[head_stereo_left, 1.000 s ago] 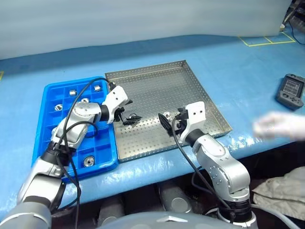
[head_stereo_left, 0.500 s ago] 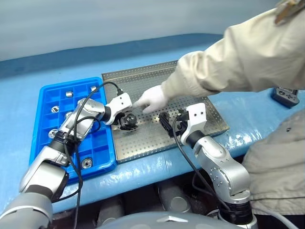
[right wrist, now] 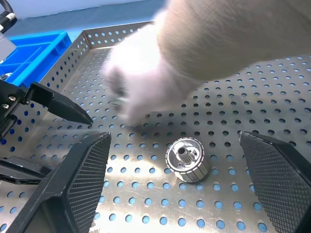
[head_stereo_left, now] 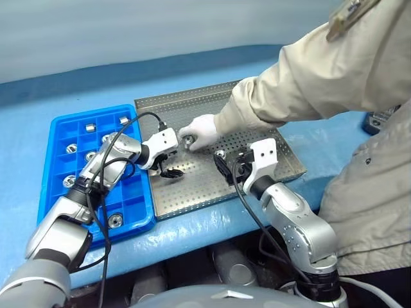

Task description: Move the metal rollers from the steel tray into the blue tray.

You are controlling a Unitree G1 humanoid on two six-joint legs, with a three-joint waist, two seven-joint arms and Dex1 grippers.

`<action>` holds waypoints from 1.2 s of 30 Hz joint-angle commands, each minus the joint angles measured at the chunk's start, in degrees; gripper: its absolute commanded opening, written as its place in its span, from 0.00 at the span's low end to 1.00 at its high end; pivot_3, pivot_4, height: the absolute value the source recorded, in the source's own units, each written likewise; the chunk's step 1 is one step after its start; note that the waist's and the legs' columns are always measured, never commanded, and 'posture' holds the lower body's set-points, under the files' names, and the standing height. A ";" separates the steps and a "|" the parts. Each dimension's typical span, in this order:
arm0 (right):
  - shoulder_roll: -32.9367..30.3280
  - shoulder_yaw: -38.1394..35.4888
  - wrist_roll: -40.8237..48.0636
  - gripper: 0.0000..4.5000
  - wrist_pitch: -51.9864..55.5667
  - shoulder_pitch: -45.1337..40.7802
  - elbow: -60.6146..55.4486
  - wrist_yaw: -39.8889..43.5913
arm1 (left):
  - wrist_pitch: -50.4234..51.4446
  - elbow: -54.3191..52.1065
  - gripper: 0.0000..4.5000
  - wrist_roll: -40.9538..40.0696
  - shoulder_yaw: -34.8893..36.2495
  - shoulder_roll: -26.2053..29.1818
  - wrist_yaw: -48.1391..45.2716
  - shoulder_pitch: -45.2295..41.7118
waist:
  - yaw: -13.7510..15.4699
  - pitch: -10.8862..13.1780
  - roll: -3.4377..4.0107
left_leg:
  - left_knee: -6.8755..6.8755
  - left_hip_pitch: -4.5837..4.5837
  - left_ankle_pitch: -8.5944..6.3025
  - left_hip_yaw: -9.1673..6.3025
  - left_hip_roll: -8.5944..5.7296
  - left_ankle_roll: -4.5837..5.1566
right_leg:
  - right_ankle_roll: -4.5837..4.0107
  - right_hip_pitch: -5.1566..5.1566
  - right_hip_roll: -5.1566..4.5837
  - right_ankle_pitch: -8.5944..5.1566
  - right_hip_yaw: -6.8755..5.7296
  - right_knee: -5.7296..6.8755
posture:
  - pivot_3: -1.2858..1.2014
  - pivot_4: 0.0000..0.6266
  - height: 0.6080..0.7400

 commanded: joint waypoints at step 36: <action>1.06 1.59 -0.06 0.99 -1.37 -1.27 -1.61 -0.63 | -2.57 18.43 1.00 2.49 8.08 -15.43 19.51 -11.41 | -0.32 0.00 0.00 | 0.06 -0.04 0.00 -0.03 -0.07 0.00 | 0.11 0.03 -0.02 0.03 0.01 0.00 | 0.40 0.24 1.00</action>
